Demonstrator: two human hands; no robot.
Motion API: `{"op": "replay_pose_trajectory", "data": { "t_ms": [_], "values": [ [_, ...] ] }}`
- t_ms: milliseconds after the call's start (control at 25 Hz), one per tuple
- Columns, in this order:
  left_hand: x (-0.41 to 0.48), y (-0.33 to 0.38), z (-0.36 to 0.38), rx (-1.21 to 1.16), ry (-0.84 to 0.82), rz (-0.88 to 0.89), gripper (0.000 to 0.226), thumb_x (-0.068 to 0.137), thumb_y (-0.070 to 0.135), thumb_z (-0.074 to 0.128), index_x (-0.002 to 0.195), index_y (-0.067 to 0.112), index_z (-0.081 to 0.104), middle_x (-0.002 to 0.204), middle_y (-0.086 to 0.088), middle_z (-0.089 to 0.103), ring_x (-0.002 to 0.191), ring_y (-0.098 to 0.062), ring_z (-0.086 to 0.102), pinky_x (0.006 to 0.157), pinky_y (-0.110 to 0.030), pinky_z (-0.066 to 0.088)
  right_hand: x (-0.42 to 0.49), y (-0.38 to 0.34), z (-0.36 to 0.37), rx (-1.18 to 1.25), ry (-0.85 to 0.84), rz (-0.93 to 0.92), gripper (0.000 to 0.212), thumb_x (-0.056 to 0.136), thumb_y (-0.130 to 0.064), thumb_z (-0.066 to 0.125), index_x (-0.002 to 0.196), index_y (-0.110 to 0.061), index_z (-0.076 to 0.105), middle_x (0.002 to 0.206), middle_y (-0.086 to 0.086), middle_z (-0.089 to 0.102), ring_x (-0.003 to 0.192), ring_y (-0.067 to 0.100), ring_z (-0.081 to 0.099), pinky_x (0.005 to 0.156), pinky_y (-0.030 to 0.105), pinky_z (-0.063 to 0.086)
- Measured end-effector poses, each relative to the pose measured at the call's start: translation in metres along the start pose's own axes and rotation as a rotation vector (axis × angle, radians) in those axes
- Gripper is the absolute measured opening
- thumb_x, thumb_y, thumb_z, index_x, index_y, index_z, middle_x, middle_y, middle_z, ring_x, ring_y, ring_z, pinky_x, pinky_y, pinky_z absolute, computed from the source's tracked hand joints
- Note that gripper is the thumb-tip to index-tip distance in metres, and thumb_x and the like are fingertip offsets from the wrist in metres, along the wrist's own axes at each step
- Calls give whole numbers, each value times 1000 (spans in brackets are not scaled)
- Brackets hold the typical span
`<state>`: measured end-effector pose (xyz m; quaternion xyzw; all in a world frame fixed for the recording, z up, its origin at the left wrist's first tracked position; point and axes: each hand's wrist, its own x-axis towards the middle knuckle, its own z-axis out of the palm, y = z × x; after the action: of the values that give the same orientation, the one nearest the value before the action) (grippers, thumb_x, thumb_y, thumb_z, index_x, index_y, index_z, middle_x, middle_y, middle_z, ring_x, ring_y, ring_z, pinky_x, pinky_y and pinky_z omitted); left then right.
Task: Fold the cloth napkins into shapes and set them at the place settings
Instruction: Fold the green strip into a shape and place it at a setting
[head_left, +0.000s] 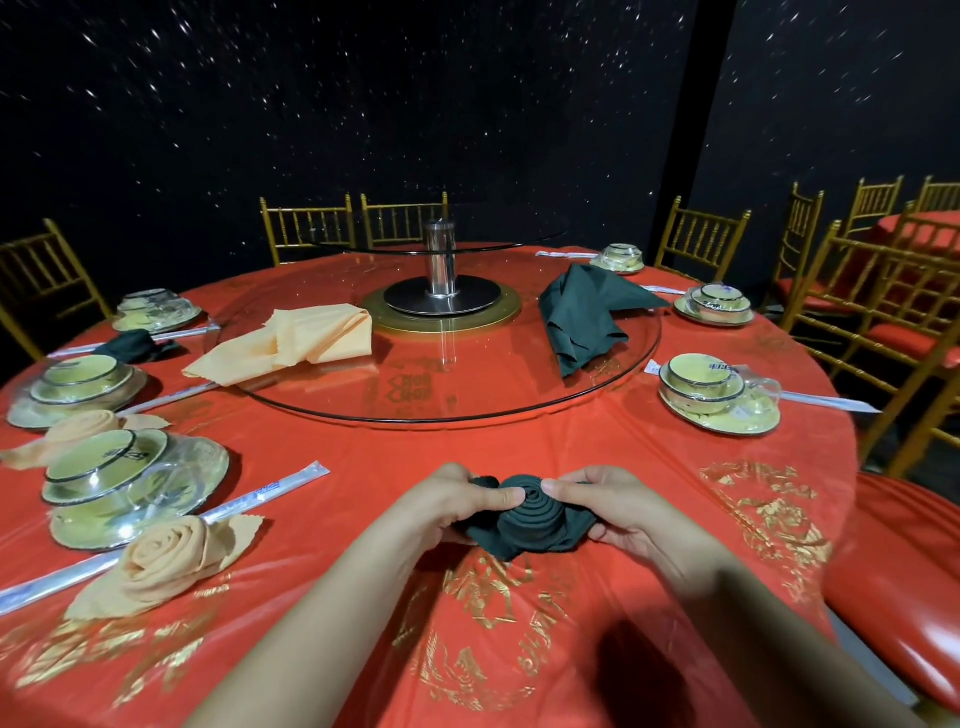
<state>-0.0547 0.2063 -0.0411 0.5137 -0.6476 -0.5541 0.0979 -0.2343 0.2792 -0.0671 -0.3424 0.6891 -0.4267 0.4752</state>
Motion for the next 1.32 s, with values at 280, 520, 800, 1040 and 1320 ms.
{"op": "replay_pose_trajectory", "data": {
  "t_ms": [280,520,800,1040,1320],
  "values": [
    [30,48,21,-438,-135,38,31,78,13,75,104,1,63,87,-11,71,73,-19,69,58,-29,58,18,-20,-48,359,-85,-34,53,67,-24,79,110,-1,60,102,22,69,89,34,68,78,46,57],
    [91,121,31,-461,-167,61,28,77,17,75,101,7,65,84,-5,72,67,-10,69,53,-22,53,66,-57,-111,474,-132,-97,52,65,-12,73,109,12,59,108,31,64,104,41,62,94,53,48],
    [117,224,21,-475,-222,69,19,80,12,73,97,9,65,69,1,72,59,-6,68,50,-21,54,92,-130,-166,504,19,-108,45,77,-23,75,111,2,59,74,10,73,70,20,71,66,31,57],
    [119,294,7,-495,-278,50,11,81,13,71,90,8,65,63,-2,70,51,-10,66,44,-21,51,81,-194,-197,519,85,-128,66,59,-22,86,110,10,60,112,38,58,99,48,60,94,57,43],
    [135,347,28,-546,-300,-16,16,78,9,72,93,8,65,67,-6,71,49,-14,65,48,-25,55,91,-216,-250,523,106,-132,79,46,-38,89,111,0,65,116,30,60,96,38,59,89,48,47]
  ]
}}
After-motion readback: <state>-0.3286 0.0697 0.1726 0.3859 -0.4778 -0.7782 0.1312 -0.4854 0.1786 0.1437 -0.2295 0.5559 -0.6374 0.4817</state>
